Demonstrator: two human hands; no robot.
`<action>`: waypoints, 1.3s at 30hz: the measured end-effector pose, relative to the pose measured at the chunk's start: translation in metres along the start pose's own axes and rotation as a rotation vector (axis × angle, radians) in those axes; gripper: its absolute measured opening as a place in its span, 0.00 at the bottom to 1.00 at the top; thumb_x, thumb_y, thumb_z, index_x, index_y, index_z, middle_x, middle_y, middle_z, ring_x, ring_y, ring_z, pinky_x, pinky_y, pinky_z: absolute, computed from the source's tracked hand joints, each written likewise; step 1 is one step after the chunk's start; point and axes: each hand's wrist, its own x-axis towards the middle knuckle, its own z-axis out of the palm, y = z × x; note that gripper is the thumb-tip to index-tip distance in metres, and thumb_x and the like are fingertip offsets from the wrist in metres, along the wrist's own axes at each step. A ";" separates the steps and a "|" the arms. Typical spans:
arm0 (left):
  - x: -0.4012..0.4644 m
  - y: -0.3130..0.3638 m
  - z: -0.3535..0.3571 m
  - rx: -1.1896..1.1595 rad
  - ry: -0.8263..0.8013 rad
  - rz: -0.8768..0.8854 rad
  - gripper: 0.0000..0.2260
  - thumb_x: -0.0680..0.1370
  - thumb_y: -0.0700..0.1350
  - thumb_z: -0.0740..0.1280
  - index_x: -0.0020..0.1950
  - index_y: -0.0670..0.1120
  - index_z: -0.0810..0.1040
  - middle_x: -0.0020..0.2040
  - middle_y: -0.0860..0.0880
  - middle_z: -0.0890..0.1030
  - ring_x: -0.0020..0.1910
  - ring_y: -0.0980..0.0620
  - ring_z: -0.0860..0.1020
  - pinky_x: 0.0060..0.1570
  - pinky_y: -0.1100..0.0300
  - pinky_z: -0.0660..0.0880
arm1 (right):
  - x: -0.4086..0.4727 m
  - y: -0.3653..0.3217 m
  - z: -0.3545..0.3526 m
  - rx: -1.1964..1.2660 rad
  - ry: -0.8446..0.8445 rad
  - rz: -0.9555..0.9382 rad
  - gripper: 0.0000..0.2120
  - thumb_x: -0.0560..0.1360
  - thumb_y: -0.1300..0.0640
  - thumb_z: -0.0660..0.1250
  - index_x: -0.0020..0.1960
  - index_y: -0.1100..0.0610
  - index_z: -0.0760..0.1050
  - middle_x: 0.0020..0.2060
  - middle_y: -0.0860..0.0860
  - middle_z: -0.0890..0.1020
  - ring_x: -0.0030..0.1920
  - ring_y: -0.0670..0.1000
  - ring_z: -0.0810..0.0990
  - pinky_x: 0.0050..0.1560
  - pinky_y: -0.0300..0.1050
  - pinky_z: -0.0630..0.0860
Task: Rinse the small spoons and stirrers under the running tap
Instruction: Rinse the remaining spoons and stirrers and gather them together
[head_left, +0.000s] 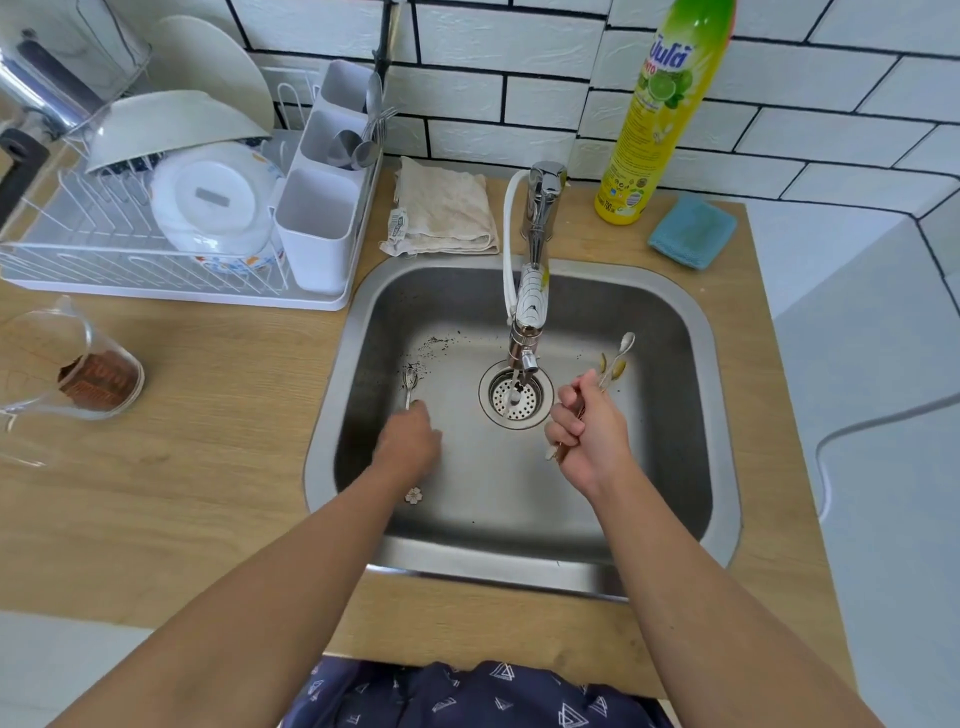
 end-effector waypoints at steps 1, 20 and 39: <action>0.003 -0.004 0.004 0.095 -0.038 -0.023 0.18 0.80 0.41 0.60 0.69 0.41 0.69 0.62 0.38 0.76 0.60 0.38 0.76 0.56 0.49 0.74 | 0.000 -0.001 -0.001 -0.010 -0.009 0.016 0.15 0.86 0.50 0.58 0.43 0.54 0.69 0.30 0.48 0.73 0.20 0.42 0.60 0.18 0.35 0.55; -0.007 0.024 0.001 -0.516 -0.090 0.031 0.05 0.77 0.39 0.69 0.40 0.43 0.81 0.34 0.46 0.83 0.31 0.53 0.84 0.38 0.57 0.83 | 0.005 0.015 -0.002 -0.383 0.135 -0.033 0.09 0.82 0.52 0.67 0.44 0.54 0.77 0.41 0.53 0.82 0.20 0.43 0.57 0.20 0.37 0.54; -0.038 0.050 -0.009 -0.899 -0.287 0.104 0.01 0.78 0.42 0.70 0.47 0.45 0.81 0.35 0.48 0.84 0.30 0.54 0.80 0.31 0.62 0.76 | 0.005 0.014 0.022 -0.791 0.059 -0.147 0.04 0.76 0.57 0.75 0.46 0.53 0.80 0.36 0.46 0.83 0.19 0.37 0.71 0.19 0.29 0.63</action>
